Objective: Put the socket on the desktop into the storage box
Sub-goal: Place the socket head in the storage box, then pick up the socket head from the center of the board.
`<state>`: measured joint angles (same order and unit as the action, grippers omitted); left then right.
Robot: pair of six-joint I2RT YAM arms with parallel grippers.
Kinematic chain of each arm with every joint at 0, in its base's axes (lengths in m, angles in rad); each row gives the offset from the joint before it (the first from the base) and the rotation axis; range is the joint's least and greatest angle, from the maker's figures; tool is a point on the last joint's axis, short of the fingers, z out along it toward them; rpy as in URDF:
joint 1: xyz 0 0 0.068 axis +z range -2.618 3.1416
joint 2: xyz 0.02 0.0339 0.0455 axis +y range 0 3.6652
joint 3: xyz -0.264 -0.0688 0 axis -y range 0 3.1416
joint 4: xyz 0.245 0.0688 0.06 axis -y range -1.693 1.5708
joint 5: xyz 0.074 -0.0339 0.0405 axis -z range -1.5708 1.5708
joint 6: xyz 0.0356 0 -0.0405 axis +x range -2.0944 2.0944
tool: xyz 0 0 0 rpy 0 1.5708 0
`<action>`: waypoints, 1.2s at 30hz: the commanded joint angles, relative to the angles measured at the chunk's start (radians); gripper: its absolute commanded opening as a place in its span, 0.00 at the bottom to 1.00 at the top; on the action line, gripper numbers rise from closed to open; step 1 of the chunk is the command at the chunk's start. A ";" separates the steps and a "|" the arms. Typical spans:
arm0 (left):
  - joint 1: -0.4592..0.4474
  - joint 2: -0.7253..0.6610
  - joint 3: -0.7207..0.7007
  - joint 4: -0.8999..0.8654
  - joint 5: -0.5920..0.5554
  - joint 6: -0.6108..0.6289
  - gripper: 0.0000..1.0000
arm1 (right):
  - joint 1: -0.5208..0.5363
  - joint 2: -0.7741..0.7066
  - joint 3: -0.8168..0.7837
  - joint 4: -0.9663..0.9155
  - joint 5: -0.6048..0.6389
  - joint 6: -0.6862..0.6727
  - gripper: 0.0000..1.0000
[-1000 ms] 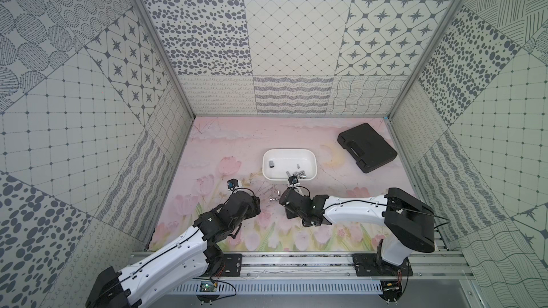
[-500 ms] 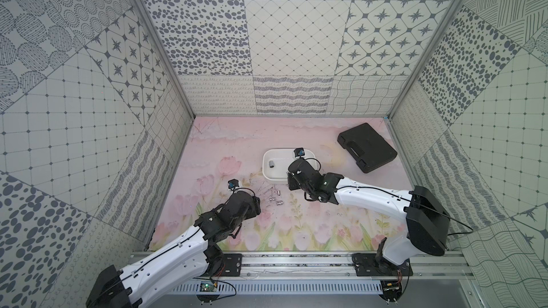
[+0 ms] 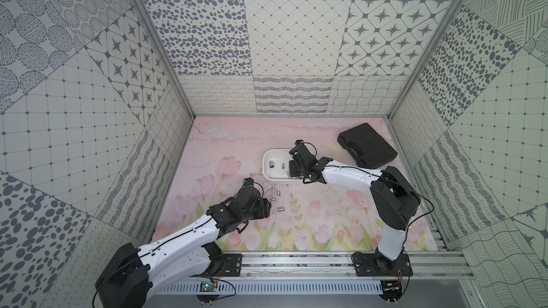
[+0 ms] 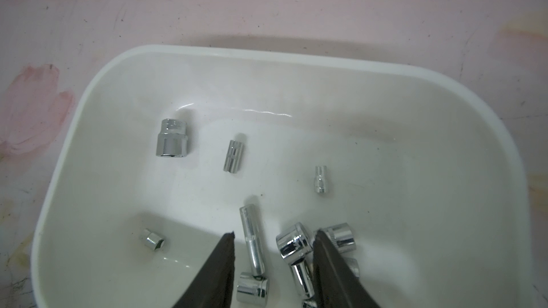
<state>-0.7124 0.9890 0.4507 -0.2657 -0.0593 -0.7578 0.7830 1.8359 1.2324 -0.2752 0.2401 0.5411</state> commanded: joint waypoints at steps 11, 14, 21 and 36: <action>-0.207 0.299 0.135 -0.006 0.078 0.150 0.65 | 0.000 -0.454 -0.297 0.055 0.045 -0.003 0.49; -0.241 0.322 0.144 -0.019 0.059 0.156 0.63 | 0.000 -0.549 -0.359 0.042 0.070 -0.003 0.49; -0.291 0.412 0.186 -0.081 -0.022 0.168 0.54 | 0.000 -0.688 -0.431 -0.003 0.116 0.003 0.49; -0.324 0.514 0.263 -0.168 -0.074 0.197 0.37 | 0.001 -0.775 -0.473 -0.045 0.153 -0.001 0.49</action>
<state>-1.0271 1.4849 0.7063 -0.2970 -0.1005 -0.5907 0.7837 1.0817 0.7765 -0.3191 0.3721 0.5419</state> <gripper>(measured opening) 0.381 0.489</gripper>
